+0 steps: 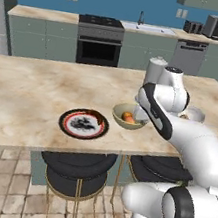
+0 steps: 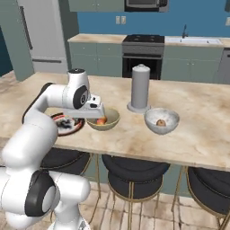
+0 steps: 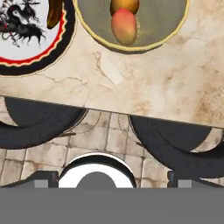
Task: Take the fruits from the plate on the dining counter and place two fruits in each bowl.
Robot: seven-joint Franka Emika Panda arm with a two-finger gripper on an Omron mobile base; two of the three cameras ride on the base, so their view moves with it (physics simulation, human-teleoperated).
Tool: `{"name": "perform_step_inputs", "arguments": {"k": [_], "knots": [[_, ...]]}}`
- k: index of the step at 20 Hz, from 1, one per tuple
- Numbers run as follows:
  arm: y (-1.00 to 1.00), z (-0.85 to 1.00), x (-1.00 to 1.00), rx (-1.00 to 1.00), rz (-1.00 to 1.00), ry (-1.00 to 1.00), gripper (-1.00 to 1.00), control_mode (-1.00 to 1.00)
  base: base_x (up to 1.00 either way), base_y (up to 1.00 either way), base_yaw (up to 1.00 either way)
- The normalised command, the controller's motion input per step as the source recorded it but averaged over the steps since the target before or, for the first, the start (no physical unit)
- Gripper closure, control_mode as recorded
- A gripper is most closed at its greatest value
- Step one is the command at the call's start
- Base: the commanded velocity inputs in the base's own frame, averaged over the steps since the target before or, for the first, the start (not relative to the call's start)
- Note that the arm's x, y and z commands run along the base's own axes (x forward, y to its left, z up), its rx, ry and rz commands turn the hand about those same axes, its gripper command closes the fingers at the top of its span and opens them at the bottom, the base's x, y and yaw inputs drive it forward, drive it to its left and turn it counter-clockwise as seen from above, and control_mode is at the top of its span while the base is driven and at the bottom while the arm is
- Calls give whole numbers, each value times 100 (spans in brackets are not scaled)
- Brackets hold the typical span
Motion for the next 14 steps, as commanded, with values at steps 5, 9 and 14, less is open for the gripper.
{"name": "perform_step_inputs", "arguments": {"k": [5,9,14], "knots": [[0,0,0,0,0,0,-100,100,13,78,10],[0,0,0,0,0,0,-100,100,27,17,21],[0,0,0,0,0,0,-100,100,66,-9,12]]}}
